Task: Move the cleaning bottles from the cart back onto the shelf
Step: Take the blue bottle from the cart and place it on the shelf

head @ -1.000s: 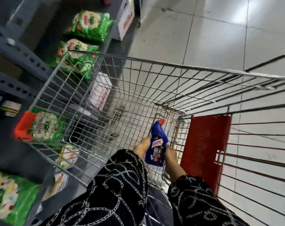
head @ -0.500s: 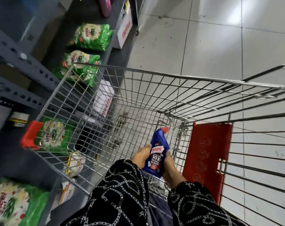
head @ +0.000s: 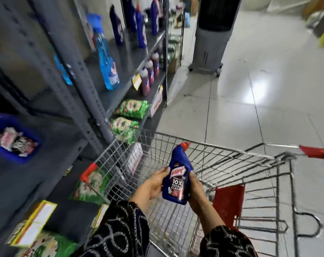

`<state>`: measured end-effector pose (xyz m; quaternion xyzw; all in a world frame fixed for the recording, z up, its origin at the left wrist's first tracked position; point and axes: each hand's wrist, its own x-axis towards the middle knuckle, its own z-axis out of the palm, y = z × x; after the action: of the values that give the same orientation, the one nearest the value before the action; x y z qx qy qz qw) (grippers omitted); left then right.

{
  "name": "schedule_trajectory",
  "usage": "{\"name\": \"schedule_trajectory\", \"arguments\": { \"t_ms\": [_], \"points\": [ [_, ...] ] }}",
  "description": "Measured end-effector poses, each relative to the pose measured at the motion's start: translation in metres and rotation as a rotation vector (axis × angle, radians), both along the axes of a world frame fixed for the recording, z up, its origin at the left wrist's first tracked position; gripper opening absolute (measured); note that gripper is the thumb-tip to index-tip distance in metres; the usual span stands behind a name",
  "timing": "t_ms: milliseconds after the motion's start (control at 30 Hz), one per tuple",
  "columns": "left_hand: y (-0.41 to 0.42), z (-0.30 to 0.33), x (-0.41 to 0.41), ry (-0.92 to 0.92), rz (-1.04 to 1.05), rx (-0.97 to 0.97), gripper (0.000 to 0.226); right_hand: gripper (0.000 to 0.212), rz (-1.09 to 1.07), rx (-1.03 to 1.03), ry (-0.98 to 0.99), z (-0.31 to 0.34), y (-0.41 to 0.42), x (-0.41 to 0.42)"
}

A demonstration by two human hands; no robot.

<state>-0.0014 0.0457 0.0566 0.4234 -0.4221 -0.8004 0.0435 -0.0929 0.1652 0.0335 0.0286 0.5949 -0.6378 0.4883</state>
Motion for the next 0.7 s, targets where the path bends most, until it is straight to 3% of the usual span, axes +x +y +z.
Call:
{"name": "schedule_trajectory", "arguments": {
  "t_ms": [200,300,533,700],
  "points": [
    [0.003,0.086,0.047,0.241,0.054,-0.184,0.046,0.057,0.066,-0.202,0.178,0.09,0.006,0.022],
    [0.009,0.12,0.071,0.312,0.092,-0.224,0.033,0.053,0.121,-0.305,0.256,0.131,0.008,0.04],
    [0.01,0.183,0.127,0.37,0.167,-0.344,0.011,0.05,0.123,-0.384,0.323,0.19,-0.002,0.094],
    [0.01,0.198,0.177,0.353,0.232,-0.406,0.02,0.055,0.207,-0.455,0.314,0.203,-0.017,0.135]
  ]
}}
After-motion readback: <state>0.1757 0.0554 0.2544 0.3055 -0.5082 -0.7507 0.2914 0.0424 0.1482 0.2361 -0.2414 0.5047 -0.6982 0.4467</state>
